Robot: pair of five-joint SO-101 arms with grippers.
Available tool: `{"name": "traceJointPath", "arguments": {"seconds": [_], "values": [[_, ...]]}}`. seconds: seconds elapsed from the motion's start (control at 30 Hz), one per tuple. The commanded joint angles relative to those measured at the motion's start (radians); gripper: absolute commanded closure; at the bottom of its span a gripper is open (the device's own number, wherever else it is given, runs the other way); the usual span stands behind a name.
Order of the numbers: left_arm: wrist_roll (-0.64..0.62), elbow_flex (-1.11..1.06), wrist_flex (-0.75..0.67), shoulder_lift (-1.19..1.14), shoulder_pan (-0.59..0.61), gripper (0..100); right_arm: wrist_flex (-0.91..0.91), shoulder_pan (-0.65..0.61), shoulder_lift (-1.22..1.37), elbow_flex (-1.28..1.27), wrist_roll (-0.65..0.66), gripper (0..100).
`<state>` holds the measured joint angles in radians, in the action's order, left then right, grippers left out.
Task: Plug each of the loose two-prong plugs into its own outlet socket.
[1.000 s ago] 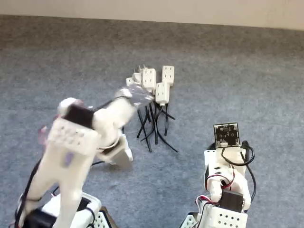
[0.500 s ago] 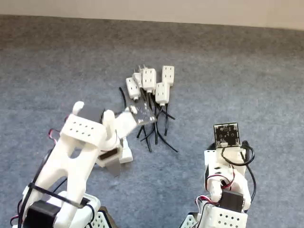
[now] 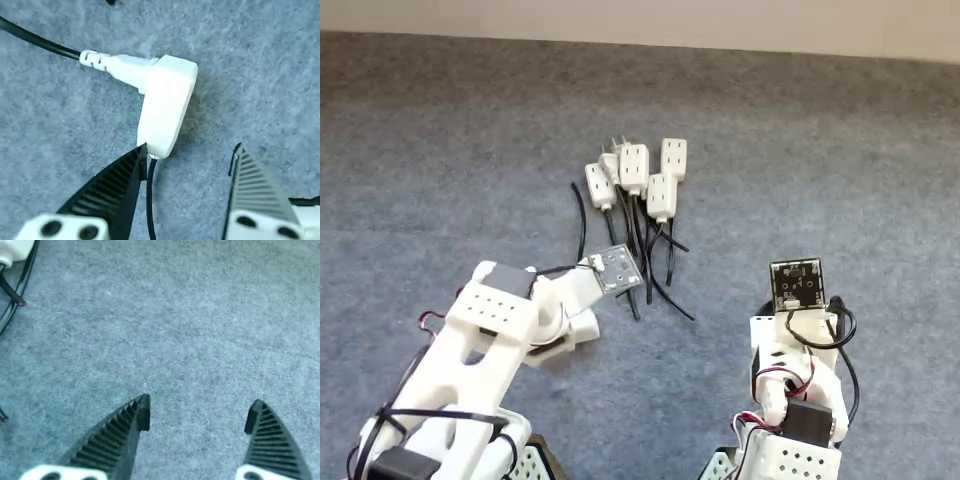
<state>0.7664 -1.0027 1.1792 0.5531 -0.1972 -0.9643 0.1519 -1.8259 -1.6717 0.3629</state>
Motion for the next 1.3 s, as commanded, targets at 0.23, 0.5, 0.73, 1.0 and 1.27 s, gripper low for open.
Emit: {"name": "traceJointPath", "arguments": {"seconds": [0.23,0.5,0.73,1.0,1.27], "values": [[0.006,-0.045,-0.104,0.018,0.002,99,-0.004,0.005,-0.005,-0.119,0.011,69.8],[0.006,-0.044,-0.109,0.019,0.007,99,-0.004,0.005,-0.005,-0.119,0.011,69.8],[0.006,0.056,-0.103,0.019,0.007,73,-0.004,0.005,-0.005,-0.119,0.011,69.8],[0.006,0.102,-0.123,0.012,-0.001,72,-0.007,-0.018,-0.004,-0.119,0.011,69.8],[0.0,-0.042,-0.273,0.01,-0.067,72,-0.007,-0.018,-0.004,-0.119,0.011,69.8]]}}
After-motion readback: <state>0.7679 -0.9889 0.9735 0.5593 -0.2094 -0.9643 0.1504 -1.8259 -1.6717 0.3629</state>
